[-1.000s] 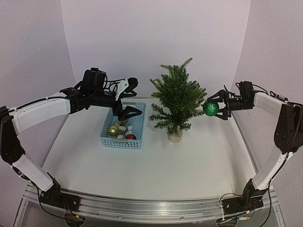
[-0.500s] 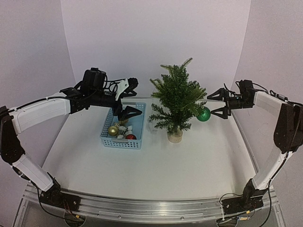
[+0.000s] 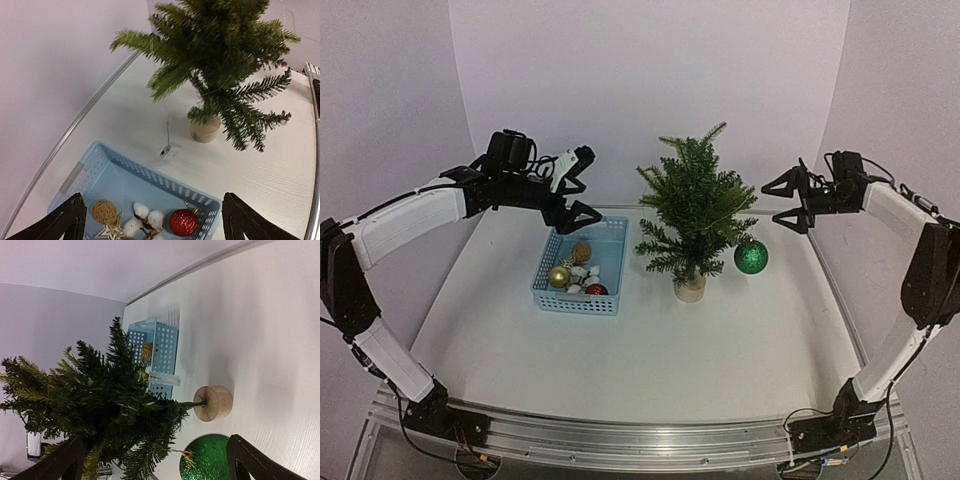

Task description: Decorate the small christmas tree

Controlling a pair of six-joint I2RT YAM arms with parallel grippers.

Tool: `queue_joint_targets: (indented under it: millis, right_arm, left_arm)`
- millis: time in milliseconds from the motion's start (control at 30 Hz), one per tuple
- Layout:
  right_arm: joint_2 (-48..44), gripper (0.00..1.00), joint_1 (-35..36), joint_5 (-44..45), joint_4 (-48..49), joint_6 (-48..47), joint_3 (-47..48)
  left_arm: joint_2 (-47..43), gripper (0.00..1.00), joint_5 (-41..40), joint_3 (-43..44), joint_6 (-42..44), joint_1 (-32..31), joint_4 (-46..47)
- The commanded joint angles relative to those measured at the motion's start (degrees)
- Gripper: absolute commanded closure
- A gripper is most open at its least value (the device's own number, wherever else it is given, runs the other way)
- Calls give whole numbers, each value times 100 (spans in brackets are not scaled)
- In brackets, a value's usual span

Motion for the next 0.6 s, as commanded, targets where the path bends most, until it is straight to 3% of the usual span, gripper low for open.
queue_joint_targets:
  millis: [0,233,433,567]
  right_arm:
    - [-545,2,15,595,96,-118,518]
    - [-825,2,15,704,109,-81,499]
    - [-1001,2,15,618,131,181,347]
    - [-1239,2,16,687,150,252,264]
  left_arm:
    - [109,7,224,162,259,254,-1041]
    - [1219,7,-1023,684,366,352,-1787]
    - [3055,11,-1897,2928,-711,355,-2502]
    - [3820,13,-2252,3654,-1111,347,-2672]
